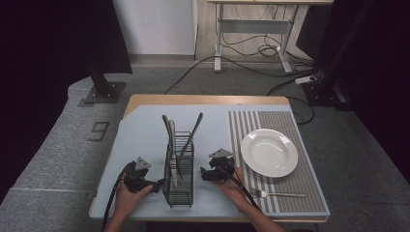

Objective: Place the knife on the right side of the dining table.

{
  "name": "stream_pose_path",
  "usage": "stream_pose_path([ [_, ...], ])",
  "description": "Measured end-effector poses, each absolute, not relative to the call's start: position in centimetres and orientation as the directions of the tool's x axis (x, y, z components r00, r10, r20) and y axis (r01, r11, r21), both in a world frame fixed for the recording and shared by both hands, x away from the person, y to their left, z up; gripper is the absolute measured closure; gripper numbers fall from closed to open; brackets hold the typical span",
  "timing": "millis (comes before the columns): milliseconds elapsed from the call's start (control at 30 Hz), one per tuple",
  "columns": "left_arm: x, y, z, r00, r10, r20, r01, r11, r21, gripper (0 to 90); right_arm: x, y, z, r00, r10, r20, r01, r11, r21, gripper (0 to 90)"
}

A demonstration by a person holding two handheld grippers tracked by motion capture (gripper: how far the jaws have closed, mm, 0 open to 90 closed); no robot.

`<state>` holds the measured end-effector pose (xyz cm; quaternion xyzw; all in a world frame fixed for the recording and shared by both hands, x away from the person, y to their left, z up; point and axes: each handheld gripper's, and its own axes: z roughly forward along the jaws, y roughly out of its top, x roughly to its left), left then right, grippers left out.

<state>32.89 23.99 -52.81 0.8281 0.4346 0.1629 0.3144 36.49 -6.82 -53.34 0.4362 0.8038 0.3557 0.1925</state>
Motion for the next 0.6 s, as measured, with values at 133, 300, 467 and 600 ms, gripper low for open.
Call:
stream_pose_path([
  [133,32.89,23.98,-52.81,0.569,0.822,-0.003,0.617,-0.425,0.662,0.2,36.51,-6.81,-53.34,-0.540,0.842,0.000,0.567,0.364,0.739,12.6],
  [300,32.88,23.98,-52.81,0.569,0.822,-0.004,0.617,-0.425,0.662,0.2,36.56,-6.85,-53.35,-0.536,0.844,0.004,0.572,0.359,0.738,11.8],
  [467,32.89,23.98,-52.80,0.570,0.822,-0.003,0.617,-0.425,0.662,0.2,36.56,-6.88,-53.31,-0.537,0.844,0.010,0.573,0.356,0.738,12.8],
  [600,32.89,23.98,-52.81,0.570,0.822,-0.003,0.617,-0.425,0.663,0.2,36.66,-7.16,-53.07,-0.537,0.843,0.031,0.577,0.340,0.743,16.0],
])
